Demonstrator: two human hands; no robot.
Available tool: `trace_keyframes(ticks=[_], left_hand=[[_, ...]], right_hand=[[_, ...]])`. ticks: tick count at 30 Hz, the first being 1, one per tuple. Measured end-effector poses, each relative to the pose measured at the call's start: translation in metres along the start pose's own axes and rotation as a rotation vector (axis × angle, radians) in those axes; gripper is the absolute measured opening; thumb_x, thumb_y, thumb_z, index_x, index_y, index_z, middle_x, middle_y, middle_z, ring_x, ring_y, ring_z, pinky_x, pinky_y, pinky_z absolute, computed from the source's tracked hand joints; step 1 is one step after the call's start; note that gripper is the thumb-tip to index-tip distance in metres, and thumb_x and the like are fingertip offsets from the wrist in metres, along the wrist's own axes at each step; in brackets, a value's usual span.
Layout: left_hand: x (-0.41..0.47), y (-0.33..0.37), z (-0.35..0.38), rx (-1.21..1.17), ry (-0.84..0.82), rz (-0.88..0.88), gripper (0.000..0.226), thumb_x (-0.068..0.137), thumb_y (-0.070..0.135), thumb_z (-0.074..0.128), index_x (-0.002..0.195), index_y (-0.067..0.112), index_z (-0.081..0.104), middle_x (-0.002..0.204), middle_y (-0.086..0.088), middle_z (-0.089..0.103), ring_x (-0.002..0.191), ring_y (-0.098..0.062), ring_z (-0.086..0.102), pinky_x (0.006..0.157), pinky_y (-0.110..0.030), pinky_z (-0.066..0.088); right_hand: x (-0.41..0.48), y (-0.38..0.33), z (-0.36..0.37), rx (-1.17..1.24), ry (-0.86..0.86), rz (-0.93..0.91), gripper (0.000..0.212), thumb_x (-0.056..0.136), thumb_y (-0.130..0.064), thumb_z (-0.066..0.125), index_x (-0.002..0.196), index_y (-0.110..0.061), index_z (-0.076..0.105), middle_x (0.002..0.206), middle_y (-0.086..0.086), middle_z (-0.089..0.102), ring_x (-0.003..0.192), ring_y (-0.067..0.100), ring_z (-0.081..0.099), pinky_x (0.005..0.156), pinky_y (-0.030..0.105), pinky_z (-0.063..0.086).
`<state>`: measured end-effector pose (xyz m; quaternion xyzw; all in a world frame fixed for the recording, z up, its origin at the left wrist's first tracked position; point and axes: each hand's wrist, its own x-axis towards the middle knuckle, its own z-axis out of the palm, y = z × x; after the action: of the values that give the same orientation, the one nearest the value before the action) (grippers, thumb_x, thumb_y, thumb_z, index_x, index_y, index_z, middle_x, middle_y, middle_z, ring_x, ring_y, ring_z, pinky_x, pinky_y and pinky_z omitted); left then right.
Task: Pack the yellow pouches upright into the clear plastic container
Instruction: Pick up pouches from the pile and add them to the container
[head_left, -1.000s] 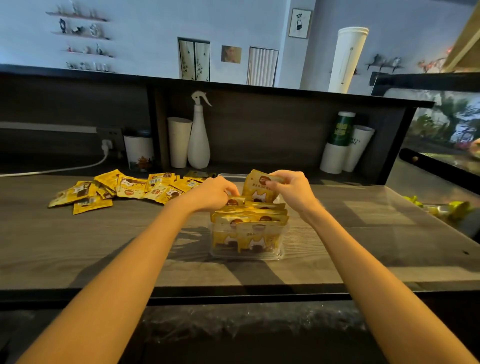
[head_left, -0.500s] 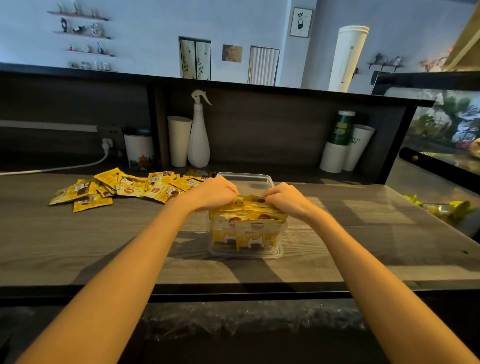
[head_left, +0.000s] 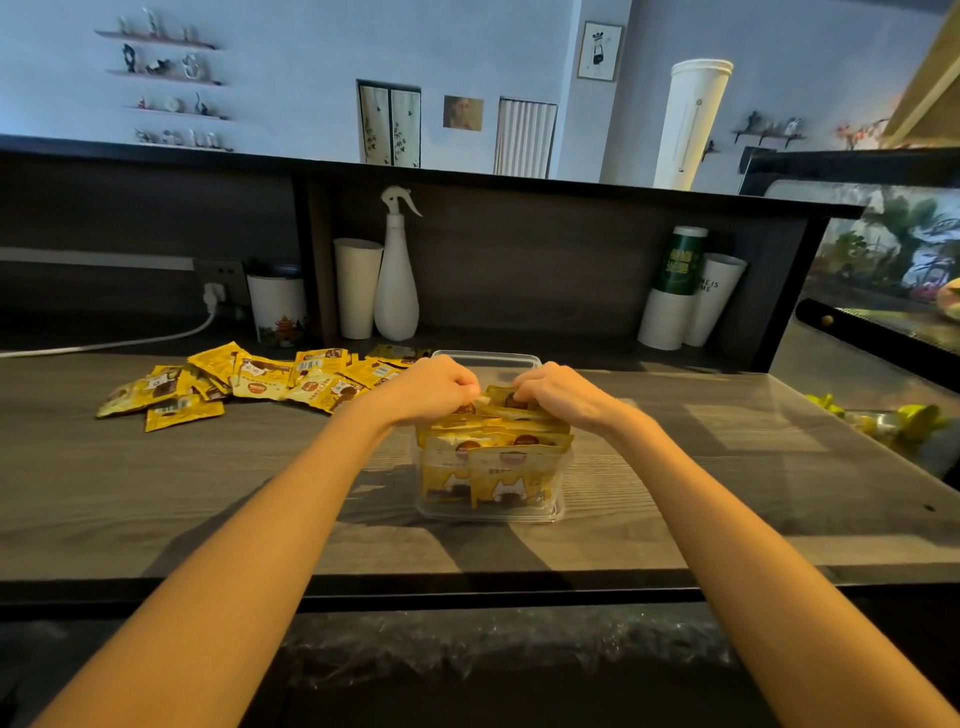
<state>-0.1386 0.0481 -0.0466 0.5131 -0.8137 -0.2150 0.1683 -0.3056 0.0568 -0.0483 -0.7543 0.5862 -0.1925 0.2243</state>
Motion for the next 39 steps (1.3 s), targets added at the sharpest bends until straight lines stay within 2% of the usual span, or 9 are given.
trace_keyframes(ticks=[2,6,11,16,19,23,26,32,39], left_hand=[[0.0,-0.001,0.001,0.042,-0.015,-0.007,0.037,0.093,0.011,0.041,0.057,0.013,0.045,0.061,0.0,0.042,0.061,-0.009,0.038,0.059,-0.022,0.032],[0.001,-0.009,0.002,0.091,0.05,0.018,0.04,0.094,0.004,0.033,0.057,0.014,0.044,0.067,-0.007,0.047,0.066,-0.018,0.046,0.07,-0.035,0.043],[-0.005,-0.005,0.0,0.075,0.059,0.056,0.037,0.096,0.006,0.035,0.093,-0.007,0.069,0.101,-0.018,0.066,0.1,-0.027,0.06,0.087,-0.03,0.046],[-0.013,-0.001,-0.001,0.074,0.056,0.092,0.033,0.096,0.009,0.04,0.105,0.0,0.071,0.11,-0.014,0.068,0.104,-0.023,0.059,0.086,-0.026,0.045],[-0.015,0.001,-0.004,0.065,0.085,0.102,0.031,0.095,0.01,0.043,0.107,0.002,0.07,0.113,-0.013,0.068,0.107,-0.024,0.06,0.094,-0.034,0.047],[-0.014,-0.002,-0.008,-0.094,0.185,0.042,0.028,0.093,0.007,0.045,0.101,0.0,0.071,0.106,-0.015,0.069,0.093,-0.019,0.061,0.077,-0.026,0.049],[-0.017,-0.007,-0.013,-0.152,0.287,-0.015,0.028,0.091,0.004,0.044,0.1,0.002,0.07,0.104,-0.014,0.069,0.094,-0.019,0.061,0.081,-0.029,0.048],[-0.036,-0.044,-0.039,-0.017,0.552,-0.175,0.033,0.09,0.007,0.039,0.1,0.008,0.071,0.107,-0.017,0.067,0.103,-0.035,0.057,0.082,-0.038,0.047],[-0.067,-0.125,-0.05,0.071,0.617,-0.427,0.028,0.089,0.004,0.043,0.097,0.003,0.07,0.116,-0.019,0.065,0.106,-0.037,0.057,0.085,-0.04,0.046]], right_hand=[[-0.002,0.001,0.004,0.01,-0.013,0.026,0.034,0.098,-0.013,0.036,0.102,0.003,0.067,0.1,0.016,0.063,0.092,0.024,0.055,0.085,0.029,0.042],[-0.003,0.011,0.004,0.025,-0.034,0.066,0.031,0.096,-0.025,0.036,0.072,-0.011,0.051,0.075,0.004,0.046,0.074,0.016,0.043,0.075,0.033,0.036],[-0.006,0.011,0.003,0.032,-0.02,0.053,0.04,0.097,-0.024,0.032,0.062,-0.02,0.048,0.07,0.001,0.048,0.075,0.019,0.045,0.078,0.035,0.035],[-0.01,0.001,0.005,-0.105,0.002,0.011,0.035,0.097,-0.015,0.037,0.106,-0.003,0.069,0.11,0.013,0.064,0.105,0.024,0.058,0.095,0.036,0.046],[-0.007,0.0,0.005,-0.067,0.079,0.01,0.034,0.095,-0.017,0.042,0.101,0.002,0.07,0.107,0.017,0.065,0.103,0.028,0.06,0.092,0.04,0.048],[-0.002,-0.006,0.005,0.01,0.135,0.051,0.03,0.093,-0.019,0.045,0.097,-0.003,0.071,0.102,0.011,0.067,0.094,0.02,0.06,0.084,0.031,0.048],[0.003,-0.018,0.007,-0.003,0.203,0.04,0.028,0.091,-0.021,0.045,0.097,-0.008,0.069,0.102,0.008,0.068,0.097,0.021,0.061,0.087,0.035,0.048],[0.017,-0.077,0.031,-0.062,0.396,-0.166,0.031,0.093,-0.012,0.041,0.114,-0.007,0.063,0.117,0.011,0.064,0.109,0.027,0.058,0.096,0.043,0.047],[0.059,-0.136,0.108,-0.12,0.225,-0.204,0.037,0.09,-0.007,0.043,0.125,-0.006,0.054,0.131,0.016,0.054,0.12,0.032,0.049,0.095,0.036,0.041]])
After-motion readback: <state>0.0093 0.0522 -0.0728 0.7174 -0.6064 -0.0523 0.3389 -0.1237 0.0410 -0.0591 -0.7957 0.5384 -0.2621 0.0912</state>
